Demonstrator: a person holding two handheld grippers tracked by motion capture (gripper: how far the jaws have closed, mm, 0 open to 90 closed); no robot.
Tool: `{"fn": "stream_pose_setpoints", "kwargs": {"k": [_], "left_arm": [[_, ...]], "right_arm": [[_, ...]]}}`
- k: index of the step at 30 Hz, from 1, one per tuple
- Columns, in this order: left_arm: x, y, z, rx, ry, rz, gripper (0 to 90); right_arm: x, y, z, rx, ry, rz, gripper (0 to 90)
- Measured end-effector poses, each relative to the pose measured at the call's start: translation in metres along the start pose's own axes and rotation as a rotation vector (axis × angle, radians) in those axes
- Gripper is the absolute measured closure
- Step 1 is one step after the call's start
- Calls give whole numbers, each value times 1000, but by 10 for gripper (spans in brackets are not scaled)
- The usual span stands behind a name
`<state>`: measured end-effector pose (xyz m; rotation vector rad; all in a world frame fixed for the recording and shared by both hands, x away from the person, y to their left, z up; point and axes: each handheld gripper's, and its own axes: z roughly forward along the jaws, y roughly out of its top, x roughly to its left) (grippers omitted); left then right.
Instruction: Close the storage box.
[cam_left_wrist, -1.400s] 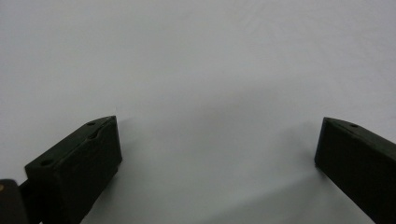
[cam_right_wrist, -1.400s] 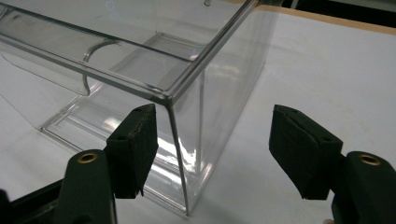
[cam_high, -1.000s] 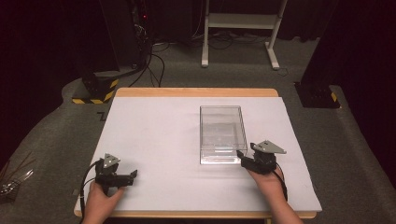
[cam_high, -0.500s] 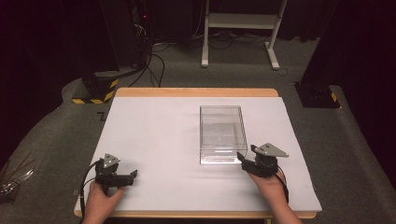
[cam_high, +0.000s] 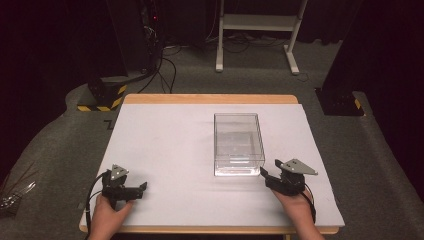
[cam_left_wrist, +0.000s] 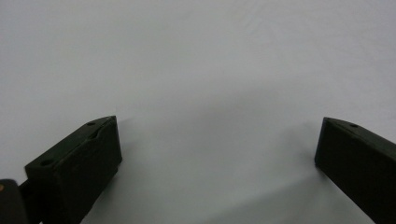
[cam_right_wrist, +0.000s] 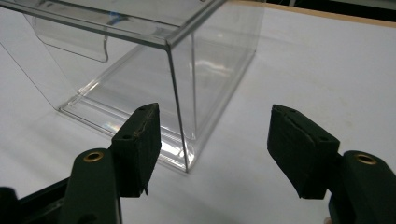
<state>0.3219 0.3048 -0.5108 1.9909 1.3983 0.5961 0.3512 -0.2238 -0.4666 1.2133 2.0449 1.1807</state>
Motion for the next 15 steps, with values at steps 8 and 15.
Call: {"fn": "stream_pose_setpoints", "kwargs": {"k": [8, 15], "left_arm": [[0, 0, 0, 0, 0, 0, 6], [0, 0, 0, -1, 1, 0, 6]], "right_arm": [[-15, -12, -9, 18, -37, 15, 356], [-30, -29, -14, 53, -77, 27, 357]]}}
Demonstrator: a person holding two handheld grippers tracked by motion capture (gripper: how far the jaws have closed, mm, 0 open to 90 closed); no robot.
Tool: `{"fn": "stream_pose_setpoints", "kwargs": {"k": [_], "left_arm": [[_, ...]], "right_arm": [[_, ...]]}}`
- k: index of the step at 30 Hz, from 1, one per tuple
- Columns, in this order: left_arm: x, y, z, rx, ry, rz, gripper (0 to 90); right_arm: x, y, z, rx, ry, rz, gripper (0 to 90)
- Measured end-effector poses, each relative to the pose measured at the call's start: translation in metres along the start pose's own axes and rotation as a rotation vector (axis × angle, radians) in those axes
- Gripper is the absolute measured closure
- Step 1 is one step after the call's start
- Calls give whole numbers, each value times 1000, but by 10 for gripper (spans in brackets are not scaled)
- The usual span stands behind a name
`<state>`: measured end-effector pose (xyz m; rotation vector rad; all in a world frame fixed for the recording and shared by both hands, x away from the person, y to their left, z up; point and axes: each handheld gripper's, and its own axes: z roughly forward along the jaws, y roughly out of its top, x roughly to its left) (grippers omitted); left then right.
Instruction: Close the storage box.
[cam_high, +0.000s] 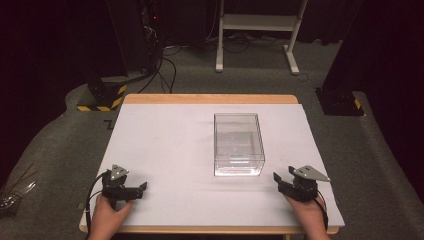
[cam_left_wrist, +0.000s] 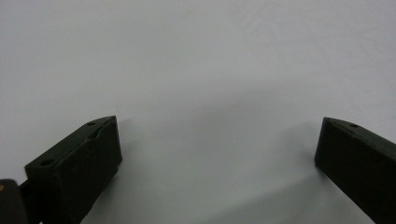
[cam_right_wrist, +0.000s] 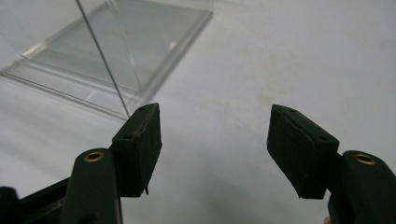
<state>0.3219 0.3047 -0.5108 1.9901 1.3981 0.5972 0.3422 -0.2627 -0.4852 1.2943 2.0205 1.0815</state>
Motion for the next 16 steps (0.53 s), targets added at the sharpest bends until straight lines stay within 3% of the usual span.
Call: {"fn": "stream_pose_setpoints", "kwargs": {"k": [8, 12, 13, 16], "left_arm": [[0, 0, 0, 0, 0, 0, 7], [0, 0, 0, 1, 1, 3, 7], [0, 0, 0, 1, 1, 3, 7], [0, 0, 0, 1, 1, 3, 7]], "right_arm": [[-11, -15, -3, 23, -28, 26, 361], [-8, -17, -2, 26, -39, -6, 364], [-5, -18, -2, 17, -50, -35, 370], [-5, -18, -2, 17, -52, -41, 370]]}}
